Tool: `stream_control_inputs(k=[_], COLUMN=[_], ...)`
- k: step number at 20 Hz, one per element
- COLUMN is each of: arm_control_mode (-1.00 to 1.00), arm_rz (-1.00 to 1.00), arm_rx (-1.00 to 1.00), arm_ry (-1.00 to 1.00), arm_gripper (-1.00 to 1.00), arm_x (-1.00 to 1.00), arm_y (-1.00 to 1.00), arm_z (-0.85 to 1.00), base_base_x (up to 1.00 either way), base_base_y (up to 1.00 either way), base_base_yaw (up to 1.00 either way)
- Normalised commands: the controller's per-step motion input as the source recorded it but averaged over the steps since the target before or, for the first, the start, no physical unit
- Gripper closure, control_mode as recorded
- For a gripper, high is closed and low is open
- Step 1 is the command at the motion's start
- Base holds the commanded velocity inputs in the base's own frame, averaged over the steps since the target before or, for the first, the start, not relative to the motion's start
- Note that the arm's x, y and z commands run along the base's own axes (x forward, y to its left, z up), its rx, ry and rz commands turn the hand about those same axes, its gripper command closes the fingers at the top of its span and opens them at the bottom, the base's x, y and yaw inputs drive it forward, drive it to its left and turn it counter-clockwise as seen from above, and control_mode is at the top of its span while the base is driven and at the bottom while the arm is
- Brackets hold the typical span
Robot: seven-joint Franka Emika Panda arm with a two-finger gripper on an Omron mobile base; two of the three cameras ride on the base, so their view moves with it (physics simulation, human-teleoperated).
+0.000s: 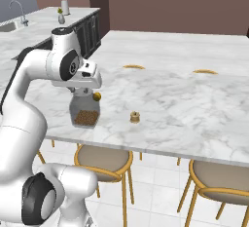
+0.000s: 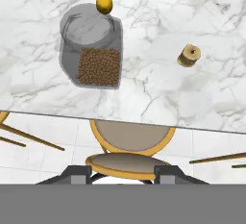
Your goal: Pick the jar and candle from the dining table and place them in the open cabinet. Close the cabinet after placing the objects.
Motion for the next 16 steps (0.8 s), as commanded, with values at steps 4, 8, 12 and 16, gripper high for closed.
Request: stream_control_inputs(k=[4, 8, 12, 16], arm_control_mode=[-1.0, -1.0, -1.0, -1.0], arm_rz=[0.0, 0.07, 0.16, 0.22], arm_rx=[0.0, -0.01, -0.08, -0.12], arm_ry=[-0.07, -0.04, 0.0, 0.0], arm_gripper=[-1.0, -1.0, -1.0, -1.0], arm_x=[-0.01, -0.05, -0.01, 0.0], arm_y=[0.01, 0.14, 0.21, 0.23], arm_z=[-0.03, -0.01, 0.0, -0.01], base_base_x=[0.0, 0.0, 0.0, 0.0], base_base_y=[0.0, 0.0, 0.0, 0.0], base_base_yaw=[0.0, 0.0, 0.0, 0.0])
